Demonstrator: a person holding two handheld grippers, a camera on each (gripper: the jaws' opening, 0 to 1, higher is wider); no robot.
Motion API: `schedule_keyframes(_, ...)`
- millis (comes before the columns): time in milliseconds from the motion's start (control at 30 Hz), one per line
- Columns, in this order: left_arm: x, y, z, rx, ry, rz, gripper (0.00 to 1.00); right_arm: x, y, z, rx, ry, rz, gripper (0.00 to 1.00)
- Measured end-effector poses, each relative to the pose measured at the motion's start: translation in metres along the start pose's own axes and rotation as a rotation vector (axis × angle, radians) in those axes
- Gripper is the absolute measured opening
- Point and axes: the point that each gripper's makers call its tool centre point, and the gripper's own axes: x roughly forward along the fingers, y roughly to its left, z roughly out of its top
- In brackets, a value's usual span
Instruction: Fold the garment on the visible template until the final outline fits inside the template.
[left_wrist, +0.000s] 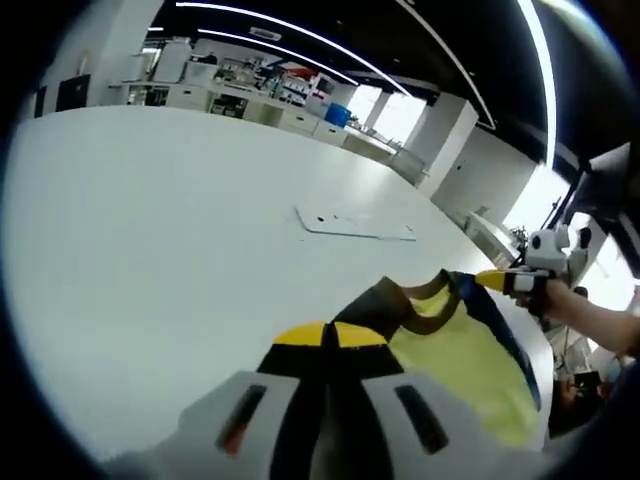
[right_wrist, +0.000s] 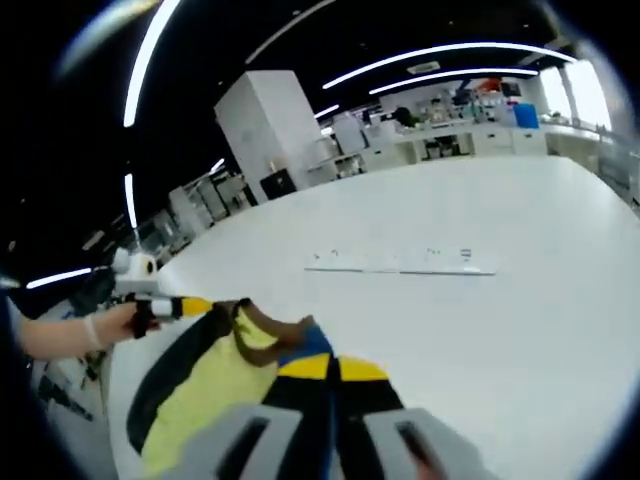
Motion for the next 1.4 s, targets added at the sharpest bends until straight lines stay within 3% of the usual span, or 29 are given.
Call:
schedule_keyframes(367,0.008,0.016,-0.015,0.005,0.050,0.019,0.00,0.018,-0.010,-0.018,0.008,0.039,-0.028,0.00)
schedule_keyframes(833,0.010,0.017,-0.014,0.026,0.049,0.029,0.00,0.020,-0.013,-0.025,0.010,0.058,-0.041,0.00)
schedule_keyframes(1100,0.010,0.012,-0.012,0.148,0.045,0.030,0.00,0.020,-0.014,-0.021,-0.015,0.053,-0.042,0.00)
schedule_keyframes(1167,0.008,0.012,-0.010,0.171,0.040,0.023,0.06,0.019,-0.013,-0.017,-0.025,0.049,-0.038,0.00)
schedule_keyframes(1267,0.008,0.009,-0.007,0.205,0.039,0.021,0.25,0.018,-0.010,-0.014,-0.027,0.048,-0.026,0.07)
schedule_keyframes(1333,0.007,0.007,-0.007,0.230,0.044,0.021,0.32,0.013,-0.004,-0.013,-0.044,0.049,-0.026,0.14)
schedule_keyframes(1400,0.006,0.005,-0.006,0.235,0.041,0.010,0.39,0.010,0.001,-0.014,-0.061,0.054,-0.024,0.27)
